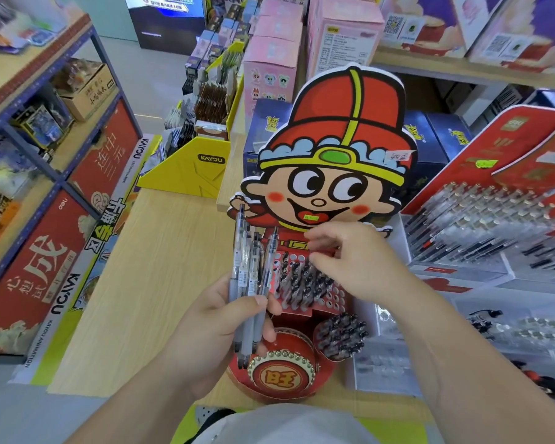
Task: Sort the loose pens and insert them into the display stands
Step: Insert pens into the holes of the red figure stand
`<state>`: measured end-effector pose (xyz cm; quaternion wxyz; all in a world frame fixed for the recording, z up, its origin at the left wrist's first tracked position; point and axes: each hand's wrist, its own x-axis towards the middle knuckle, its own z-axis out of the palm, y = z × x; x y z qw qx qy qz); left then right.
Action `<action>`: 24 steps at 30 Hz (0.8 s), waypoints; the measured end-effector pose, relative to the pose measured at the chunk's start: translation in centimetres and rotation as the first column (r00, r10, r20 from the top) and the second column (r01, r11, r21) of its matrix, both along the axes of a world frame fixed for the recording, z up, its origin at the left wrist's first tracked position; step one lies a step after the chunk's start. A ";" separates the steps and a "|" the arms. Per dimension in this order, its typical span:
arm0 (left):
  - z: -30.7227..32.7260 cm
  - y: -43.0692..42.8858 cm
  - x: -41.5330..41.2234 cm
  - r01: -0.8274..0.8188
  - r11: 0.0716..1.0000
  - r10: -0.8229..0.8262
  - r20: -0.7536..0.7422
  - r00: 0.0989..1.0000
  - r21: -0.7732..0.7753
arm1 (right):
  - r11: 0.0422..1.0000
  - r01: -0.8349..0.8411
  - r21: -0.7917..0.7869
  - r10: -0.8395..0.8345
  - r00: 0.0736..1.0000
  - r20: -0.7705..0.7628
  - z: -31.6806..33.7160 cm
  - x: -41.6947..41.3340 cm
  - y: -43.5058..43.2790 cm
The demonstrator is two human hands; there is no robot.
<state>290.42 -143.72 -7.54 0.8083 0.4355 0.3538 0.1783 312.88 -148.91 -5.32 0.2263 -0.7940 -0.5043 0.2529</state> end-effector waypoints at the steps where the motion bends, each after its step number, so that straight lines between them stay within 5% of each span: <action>1: 0.1 0.0 0.0 0.015 1.000 -0.015 0.010 1.000 0.001 | 0.996 0.054 0.074 -0.050 0.997 -0.061 0.6 -0.2 -0.2; 4: 0.5 -0.2 0.1 0.072 0.997 -0.073 0.039 0.997 0.018 | 0.953 0.231 0.196 -0.158 0.931 -0.329 2.6 -1.3 -0.7; 7: 0.8 -0.4 0.4 0.111 0.993 -0.113 0.056 0.992 0.041 | 0.946 0.286 0.155 -0.156 0.817 -0.555 3.3 -2.6 -0.9; 17: 0.9 -1.0 0.9 0.137 0.989 -0.138 0.027 0.990 0.054 | 0.938 0.338 0.078 -0.190 0.688 -0.701 2.9 -2.4 -1.4; 21: 0.6 -0.8 0.9 -0.030 0.999 0.032 -0.048 0.998 0.046 | 0.887 0.433 0.159 -0.157 0.609 -0.778 3.7 -1.3 -1.5; 24: 0.2 -0.3 0.7 -0.125 0.991 0.128 -0.058 0.990 0.041 | 0.827 0.466 0.314 -0.106 0.679 -0.726 4.3 -0.3 -1.7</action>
